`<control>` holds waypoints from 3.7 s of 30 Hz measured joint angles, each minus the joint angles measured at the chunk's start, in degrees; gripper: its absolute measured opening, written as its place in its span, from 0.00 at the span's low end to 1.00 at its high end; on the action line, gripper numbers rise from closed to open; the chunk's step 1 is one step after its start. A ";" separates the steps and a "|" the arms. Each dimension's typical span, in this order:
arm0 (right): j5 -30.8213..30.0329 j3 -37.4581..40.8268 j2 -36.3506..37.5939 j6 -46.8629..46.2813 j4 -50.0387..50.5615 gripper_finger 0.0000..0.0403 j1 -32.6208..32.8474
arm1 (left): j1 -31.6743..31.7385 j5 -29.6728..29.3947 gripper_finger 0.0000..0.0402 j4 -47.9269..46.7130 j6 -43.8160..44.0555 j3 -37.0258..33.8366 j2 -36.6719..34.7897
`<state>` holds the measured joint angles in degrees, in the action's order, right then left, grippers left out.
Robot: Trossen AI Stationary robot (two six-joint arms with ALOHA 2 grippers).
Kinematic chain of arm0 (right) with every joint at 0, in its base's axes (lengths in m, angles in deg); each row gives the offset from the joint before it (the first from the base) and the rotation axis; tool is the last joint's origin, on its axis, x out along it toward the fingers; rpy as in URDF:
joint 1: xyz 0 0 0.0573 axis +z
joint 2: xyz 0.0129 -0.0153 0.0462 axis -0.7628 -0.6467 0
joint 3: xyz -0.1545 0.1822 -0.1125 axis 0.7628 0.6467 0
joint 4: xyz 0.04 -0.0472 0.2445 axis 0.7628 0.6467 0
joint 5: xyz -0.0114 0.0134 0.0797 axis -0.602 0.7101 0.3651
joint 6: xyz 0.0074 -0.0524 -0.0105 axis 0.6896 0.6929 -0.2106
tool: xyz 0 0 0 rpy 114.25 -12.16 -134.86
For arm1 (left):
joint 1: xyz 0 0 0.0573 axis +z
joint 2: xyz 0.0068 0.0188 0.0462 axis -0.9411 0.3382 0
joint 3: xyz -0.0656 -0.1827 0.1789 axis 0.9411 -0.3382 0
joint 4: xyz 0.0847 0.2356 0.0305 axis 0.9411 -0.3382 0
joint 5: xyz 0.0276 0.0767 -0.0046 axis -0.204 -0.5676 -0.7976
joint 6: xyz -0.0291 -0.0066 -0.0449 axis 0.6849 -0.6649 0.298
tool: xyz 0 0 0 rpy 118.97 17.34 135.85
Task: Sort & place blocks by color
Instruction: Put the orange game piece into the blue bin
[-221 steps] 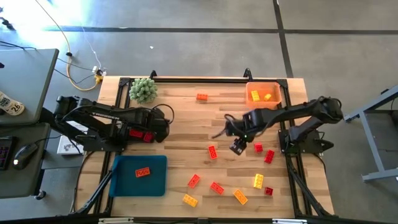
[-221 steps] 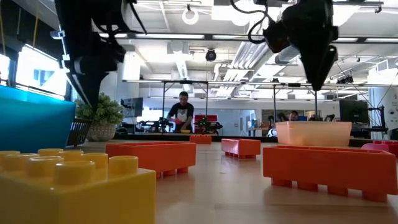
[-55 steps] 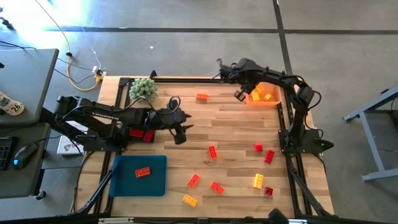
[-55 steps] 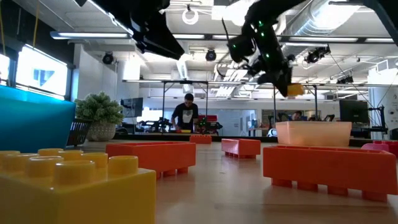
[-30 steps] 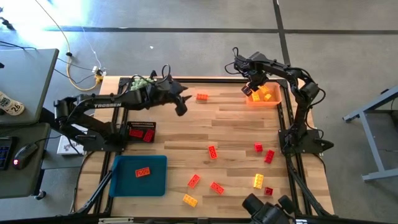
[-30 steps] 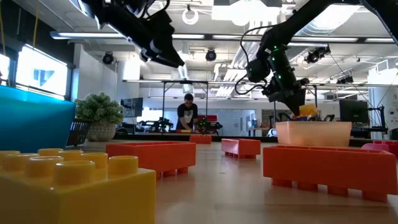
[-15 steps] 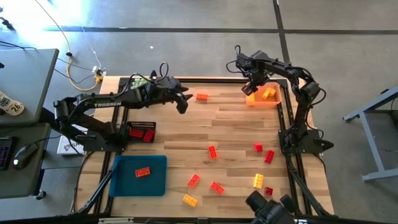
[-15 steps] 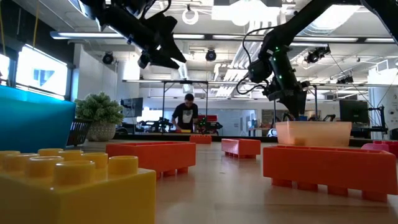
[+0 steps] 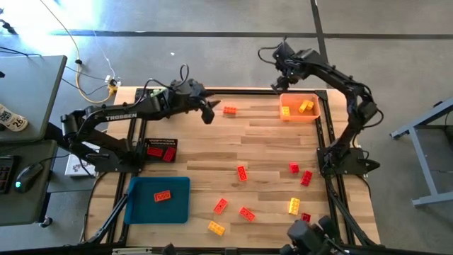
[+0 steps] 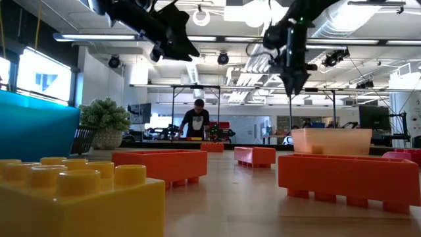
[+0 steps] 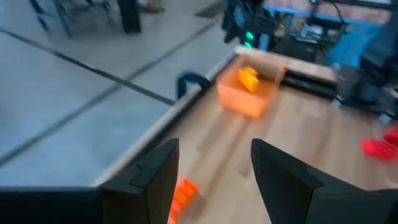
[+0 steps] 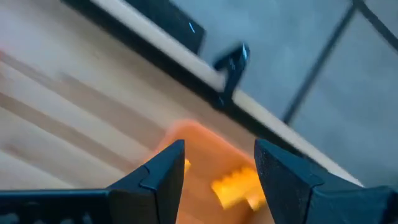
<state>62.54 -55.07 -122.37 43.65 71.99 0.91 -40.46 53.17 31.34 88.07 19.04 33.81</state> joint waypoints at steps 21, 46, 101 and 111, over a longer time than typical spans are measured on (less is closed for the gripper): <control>11.12 -0.10 3.89 -21.92 -5.18 0.45 7.05 | 13.46 6.46 0.53 -3.41 -7.25 7.14 0.22; 4.57 -0.10 3.84 -41.09 -6.99 0.45 26.53 | 11.92 12.15 0.53 -22.95 -4.97 7.14 0.22; 3.91 -0.10 3.81 -32.74 -6.15 0.45 23.32 | -40.74 -13.30 0.53 -25.24 41.95 7.12 0.22; 3.99 -0.10 3.81 -37.58 -5.49 0.45 23.53 | -45.44 -15.13 0.53 -25.72 43.91 7.11 0.24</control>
<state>66.53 -55.17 -118.56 6.07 66.50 24.44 -85.90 38.04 5.62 131.98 26.15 34.05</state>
